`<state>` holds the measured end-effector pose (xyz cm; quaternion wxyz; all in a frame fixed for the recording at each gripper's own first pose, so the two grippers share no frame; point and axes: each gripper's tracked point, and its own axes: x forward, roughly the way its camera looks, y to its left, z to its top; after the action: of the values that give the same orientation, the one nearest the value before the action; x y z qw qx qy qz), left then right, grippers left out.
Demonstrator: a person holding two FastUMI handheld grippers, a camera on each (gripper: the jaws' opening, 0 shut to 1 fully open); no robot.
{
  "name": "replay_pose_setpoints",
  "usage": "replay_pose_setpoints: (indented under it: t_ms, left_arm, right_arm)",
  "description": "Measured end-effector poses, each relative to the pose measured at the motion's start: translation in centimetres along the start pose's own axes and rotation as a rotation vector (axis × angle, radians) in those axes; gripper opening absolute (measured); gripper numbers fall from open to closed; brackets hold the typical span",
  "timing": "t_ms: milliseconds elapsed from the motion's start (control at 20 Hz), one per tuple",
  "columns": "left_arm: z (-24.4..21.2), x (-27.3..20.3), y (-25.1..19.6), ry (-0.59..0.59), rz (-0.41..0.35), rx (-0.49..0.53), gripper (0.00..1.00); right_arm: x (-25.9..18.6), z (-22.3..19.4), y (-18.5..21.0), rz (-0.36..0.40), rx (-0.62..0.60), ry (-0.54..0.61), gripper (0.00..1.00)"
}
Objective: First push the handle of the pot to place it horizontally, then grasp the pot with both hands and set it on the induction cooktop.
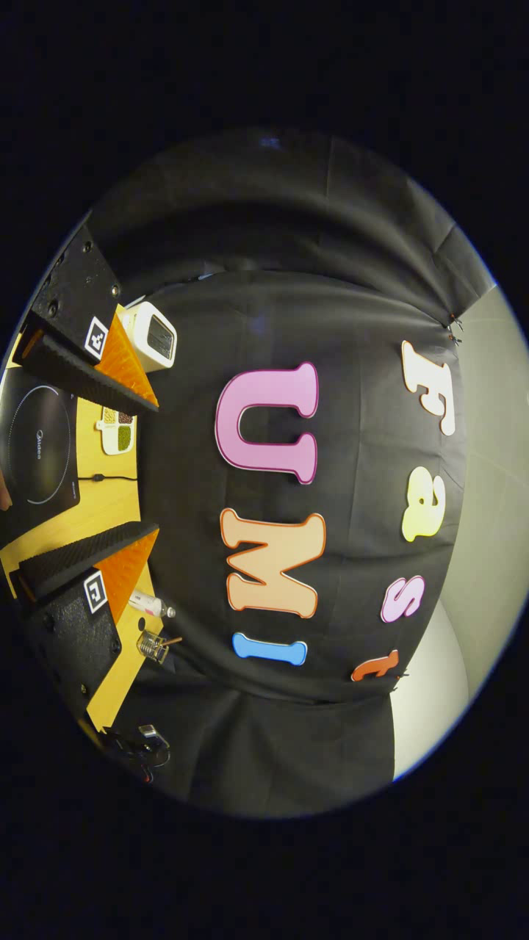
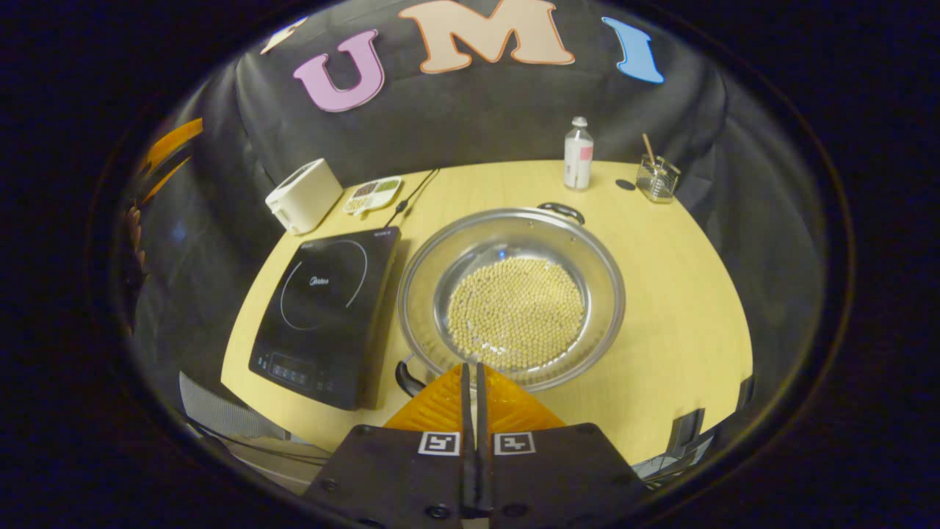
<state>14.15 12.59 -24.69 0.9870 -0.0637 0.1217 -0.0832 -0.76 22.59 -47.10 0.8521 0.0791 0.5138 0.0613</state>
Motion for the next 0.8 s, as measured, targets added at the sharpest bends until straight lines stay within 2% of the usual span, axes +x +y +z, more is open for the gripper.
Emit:
replay_pose_setpoints:
  t_ms: [200, 250, 300, 450, 800]
  left_arm:
    - [-0.8, -0.7, 1.6, 0.012, 0.032, -0.01, 0.89]
    - [-0.9, -0.9, 1.9, 0.012, 0.039, -0.009, 0.84]
    - [-1.0, -1.0, 2.1, 0.013, 0.045, -0.007, 0.89]
    - [-1.1, -1.5, 2.8, 0.012, 0.062, -0.006, 0.89]
    - [-1.7, -2.6, 4.3, 0.017, 0.098, -0.006, 0.89]
  right_arm:
    - [1.5, -3.1, 0.0, -0.007, 0.007, 0.097, 0.03]
    - [2.0, -3.7, 0.2, -0.007, 0.006, 0.116, 0.03]
    - [2.3, -4.2, 0.2, -0.009, -0.001, 0.133, 0.03]
    - [3.5, -5.7, 0.2, -0.022, -0.029, 0.176, 0.03]
    - [4.8, -5.8, 2.4, -0.005, -0.04, 0.191, 0.03]
